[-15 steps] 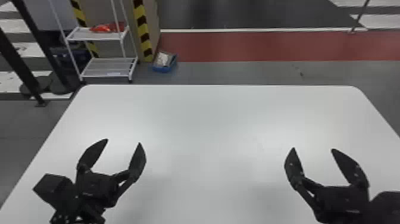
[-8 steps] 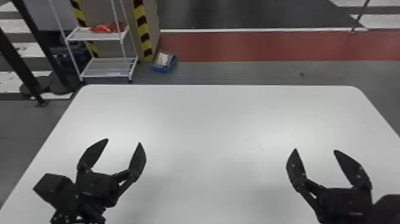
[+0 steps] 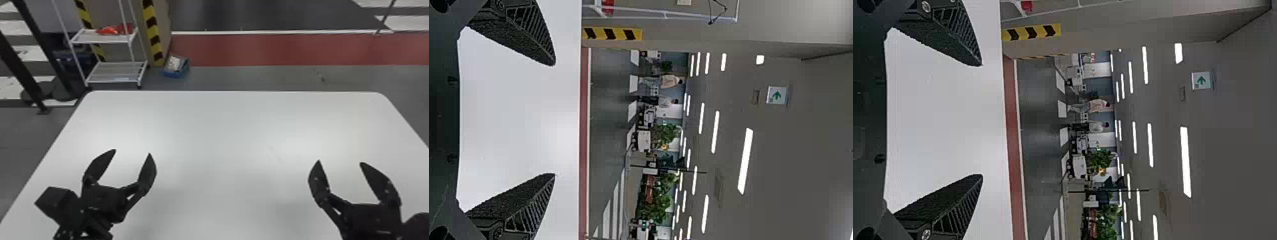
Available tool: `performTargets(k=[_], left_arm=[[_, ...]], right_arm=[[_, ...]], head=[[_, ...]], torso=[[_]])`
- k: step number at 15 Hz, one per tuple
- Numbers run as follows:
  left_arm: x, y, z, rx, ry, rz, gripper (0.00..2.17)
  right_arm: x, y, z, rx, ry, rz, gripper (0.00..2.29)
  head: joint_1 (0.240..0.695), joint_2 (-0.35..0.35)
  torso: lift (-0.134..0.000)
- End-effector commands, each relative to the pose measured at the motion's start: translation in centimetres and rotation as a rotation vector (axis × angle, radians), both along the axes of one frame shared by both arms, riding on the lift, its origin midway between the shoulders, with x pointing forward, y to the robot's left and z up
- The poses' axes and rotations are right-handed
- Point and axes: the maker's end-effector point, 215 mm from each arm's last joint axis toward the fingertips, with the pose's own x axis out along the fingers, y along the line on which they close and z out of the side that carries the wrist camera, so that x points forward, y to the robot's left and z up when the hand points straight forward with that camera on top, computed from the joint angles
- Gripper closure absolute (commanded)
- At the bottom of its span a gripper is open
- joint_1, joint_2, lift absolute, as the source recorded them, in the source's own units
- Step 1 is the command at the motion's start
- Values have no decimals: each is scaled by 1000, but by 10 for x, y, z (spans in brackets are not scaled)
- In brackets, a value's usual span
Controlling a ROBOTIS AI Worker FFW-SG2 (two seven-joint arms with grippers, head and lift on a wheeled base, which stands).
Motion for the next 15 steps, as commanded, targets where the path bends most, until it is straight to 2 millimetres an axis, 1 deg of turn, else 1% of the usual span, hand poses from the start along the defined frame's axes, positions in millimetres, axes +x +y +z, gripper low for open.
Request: performTargets(k=[1, 15], left_arm=[[0, -1, 0, -1, 0, -1, 83], [0, -1, -3, -1, 5, -1, 83]], right_arm=[[-1, -1, 0, 1, -1, -2, 76], [-3, -1, 2, 3, -7, -4, 76]], head=[[695, 33], [695, 29]], torso=[[-123], [-123]])
